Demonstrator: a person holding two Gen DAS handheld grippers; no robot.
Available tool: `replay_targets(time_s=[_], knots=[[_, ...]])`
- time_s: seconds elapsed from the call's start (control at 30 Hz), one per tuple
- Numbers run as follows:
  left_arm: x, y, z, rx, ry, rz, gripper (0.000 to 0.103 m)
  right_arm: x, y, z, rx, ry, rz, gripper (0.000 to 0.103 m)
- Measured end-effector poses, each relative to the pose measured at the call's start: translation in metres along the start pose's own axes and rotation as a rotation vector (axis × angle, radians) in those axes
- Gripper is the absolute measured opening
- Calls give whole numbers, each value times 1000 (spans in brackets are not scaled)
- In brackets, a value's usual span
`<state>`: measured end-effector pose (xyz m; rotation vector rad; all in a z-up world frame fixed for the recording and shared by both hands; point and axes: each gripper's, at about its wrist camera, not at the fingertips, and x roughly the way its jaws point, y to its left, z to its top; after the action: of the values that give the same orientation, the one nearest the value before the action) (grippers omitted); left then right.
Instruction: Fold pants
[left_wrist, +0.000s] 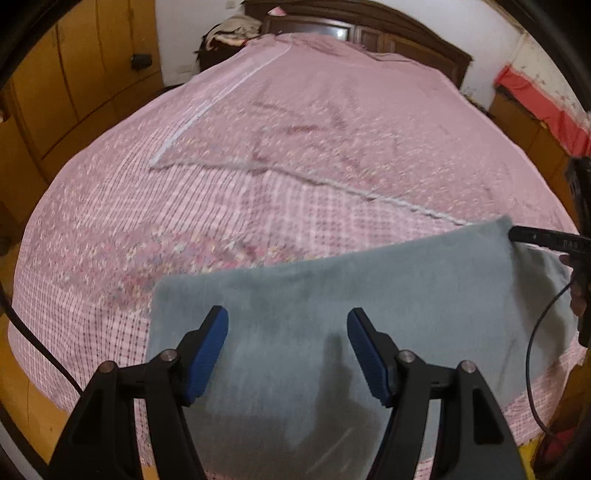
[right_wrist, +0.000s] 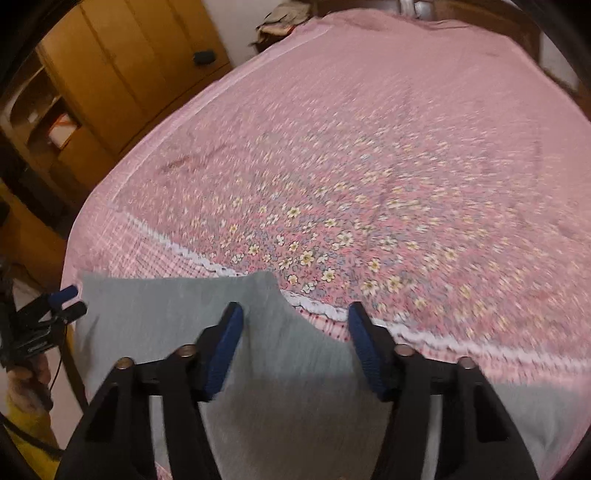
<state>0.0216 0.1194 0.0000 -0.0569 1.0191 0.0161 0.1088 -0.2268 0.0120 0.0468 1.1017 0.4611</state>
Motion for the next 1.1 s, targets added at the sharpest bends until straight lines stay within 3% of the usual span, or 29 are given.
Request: replay_targets(time_s=[0.03,0.1,0.17,0.27,0.53,0.7,0.83,0.93,1.03,1.1], knots=[[3,4,-1,-10,7,22,70,5,0,0,-11,19,-7,49],[8,13,-5,-24,18,70,70,18,5,0,-31,62,8,23],[12,25,-10,-32,22,146,70,22,12,-2,-49,63,2,10],[18,39,-12,-68,27,153,72,20,20,-1,-33,-4,-79,8],[15,48,-5,-128,20,104,72,47,6,11,106,-22,-89,8],[-2,22,7,-93,-19,-21,69,12,25,6,98,-99,-116,8],[2,-12,15,-9,-17,-112,61,-6,55,-9,48,-111,-60,9],[20,-37,18,51,10,-103,54,8,71,-18,5,-66,-49,9],[40,-41,19,92,-14,4,53,40,76,-22,-26,-18,-137,9],[45,-40,17,109,-59,78,54,58,73,-18,-20,-35,-160,8]])
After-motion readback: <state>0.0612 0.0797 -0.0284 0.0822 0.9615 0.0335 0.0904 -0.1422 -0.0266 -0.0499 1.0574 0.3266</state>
